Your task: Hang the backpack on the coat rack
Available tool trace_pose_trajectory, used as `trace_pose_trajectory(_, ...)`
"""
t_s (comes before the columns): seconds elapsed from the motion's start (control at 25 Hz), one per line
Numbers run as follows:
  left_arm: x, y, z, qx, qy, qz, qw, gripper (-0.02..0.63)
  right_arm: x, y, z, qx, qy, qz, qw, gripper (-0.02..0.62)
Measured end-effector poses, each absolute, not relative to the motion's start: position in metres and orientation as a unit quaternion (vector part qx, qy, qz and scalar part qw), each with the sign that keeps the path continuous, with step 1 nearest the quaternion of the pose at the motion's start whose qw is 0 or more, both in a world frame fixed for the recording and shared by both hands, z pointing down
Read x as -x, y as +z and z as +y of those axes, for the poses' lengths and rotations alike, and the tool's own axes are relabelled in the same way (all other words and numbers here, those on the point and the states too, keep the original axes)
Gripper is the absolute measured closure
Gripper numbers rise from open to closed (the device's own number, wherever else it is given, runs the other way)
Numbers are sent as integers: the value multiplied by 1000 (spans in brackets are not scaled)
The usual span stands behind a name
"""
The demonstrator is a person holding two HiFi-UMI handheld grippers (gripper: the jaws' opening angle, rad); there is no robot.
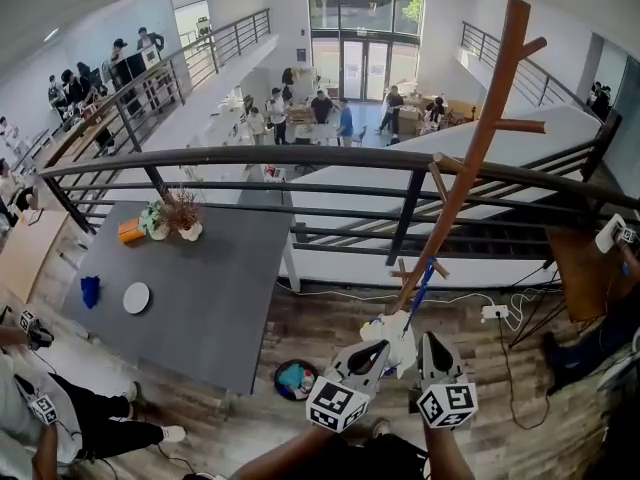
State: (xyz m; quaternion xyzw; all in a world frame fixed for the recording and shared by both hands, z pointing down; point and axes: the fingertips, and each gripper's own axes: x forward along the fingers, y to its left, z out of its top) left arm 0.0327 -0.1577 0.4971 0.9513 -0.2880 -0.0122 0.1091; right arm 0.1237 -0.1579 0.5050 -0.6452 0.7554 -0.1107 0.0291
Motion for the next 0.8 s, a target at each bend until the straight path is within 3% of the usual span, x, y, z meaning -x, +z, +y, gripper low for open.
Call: trace_pose_trajectory(0.8,-85,498,-91,-933,-8,-344,103,601,-165,503,-87,599,-111,792,31,583)
